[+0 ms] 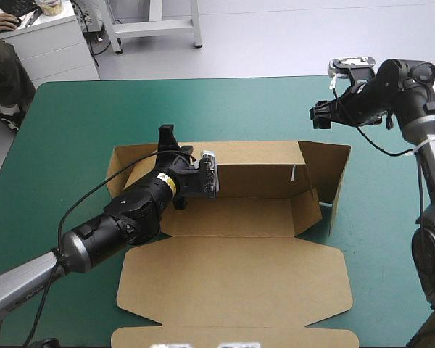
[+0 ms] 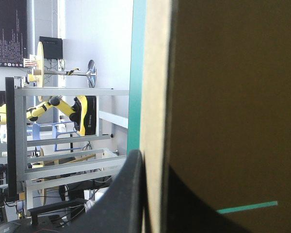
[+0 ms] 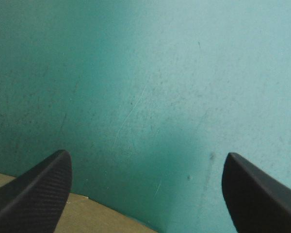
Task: Fold the box
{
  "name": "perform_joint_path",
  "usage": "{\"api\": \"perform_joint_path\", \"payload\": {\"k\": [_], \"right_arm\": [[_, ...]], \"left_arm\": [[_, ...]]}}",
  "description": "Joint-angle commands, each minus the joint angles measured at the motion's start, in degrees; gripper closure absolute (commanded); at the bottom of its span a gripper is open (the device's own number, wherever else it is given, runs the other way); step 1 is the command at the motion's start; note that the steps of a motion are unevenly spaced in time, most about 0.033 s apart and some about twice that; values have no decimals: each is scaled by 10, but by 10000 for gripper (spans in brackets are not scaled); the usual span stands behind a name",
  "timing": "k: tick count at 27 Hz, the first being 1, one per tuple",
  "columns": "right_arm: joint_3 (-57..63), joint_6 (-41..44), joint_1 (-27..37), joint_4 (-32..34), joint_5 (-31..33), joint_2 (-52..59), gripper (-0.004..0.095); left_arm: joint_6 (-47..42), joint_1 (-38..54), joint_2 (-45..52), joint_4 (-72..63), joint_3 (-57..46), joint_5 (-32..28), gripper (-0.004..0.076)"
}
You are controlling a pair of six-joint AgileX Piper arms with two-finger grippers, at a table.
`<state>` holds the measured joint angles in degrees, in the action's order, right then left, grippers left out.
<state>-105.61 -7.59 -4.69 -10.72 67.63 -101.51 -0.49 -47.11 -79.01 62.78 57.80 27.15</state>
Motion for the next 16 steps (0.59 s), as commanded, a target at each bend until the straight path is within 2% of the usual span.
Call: {"api": "perform_joint_path", "payload": {"k": [1,2,12,16], "right_arm": [[-20,0,-3,-10,28,17,127],[-19,-1,-3,-10,42,16,126],[83,-24,-1,-29,40,70,127],[140,-28,6,-34,3,114,127]], "left_arm": [[-20,-3,11,-16,11,9,734],[-20,-3,11,-15,11,9,734],[-21,-3,11,-13,11,10,734],[-26,-3,11,-14,11,11,734]]}}
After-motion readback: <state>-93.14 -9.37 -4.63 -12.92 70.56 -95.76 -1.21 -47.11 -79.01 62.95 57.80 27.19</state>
